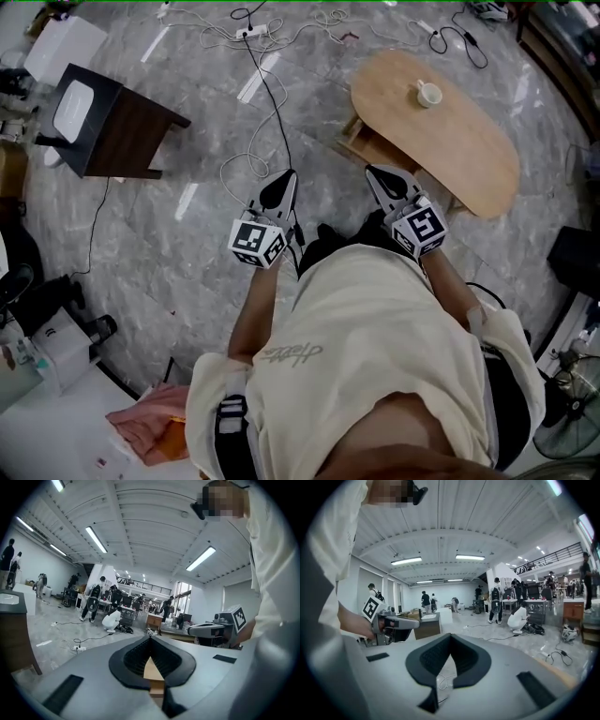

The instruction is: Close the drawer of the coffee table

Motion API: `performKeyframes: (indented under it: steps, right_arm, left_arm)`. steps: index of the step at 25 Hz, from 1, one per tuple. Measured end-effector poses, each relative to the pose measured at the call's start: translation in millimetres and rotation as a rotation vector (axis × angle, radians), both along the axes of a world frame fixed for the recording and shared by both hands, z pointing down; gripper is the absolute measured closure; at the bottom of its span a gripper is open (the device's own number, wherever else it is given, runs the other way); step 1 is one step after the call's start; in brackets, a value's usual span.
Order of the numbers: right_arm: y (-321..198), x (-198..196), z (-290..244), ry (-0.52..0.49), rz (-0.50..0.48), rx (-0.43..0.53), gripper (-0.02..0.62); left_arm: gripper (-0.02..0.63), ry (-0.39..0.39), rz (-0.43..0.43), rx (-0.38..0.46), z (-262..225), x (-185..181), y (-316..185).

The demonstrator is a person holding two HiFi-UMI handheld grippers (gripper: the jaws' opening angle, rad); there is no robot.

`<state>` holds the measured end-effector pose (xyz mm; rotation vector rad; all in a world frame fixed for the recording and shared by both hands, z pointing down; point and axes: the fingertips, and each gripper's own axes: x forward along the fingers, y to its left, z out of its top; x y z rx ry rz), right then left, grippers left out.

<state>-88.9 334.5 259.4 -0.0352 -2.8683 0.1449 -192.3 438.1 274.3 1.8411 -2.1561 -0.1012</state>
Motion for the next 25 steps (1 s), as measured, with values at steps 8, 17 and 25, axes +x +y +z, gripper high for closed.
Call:
performKeyframes:
  steps: [8,17,25]
  right_arm:
    - [-27,8,3,0.003,0.032,0.018,0.600]
    - [-103,-13,1,-0.080,0.086,-0.060,0.600]
    - [-202,7,15,-0.101,0.162,-0.065,0.600]
  left_arm:
    - [0.601,0.040,0.029,-0.019,20,-4,-33]
    - [0.601,-0.013,0.055,-0.051,-7,-22,-101]
    - [0.601,-0.004,0.143,-0.036,-14,-13,-215]
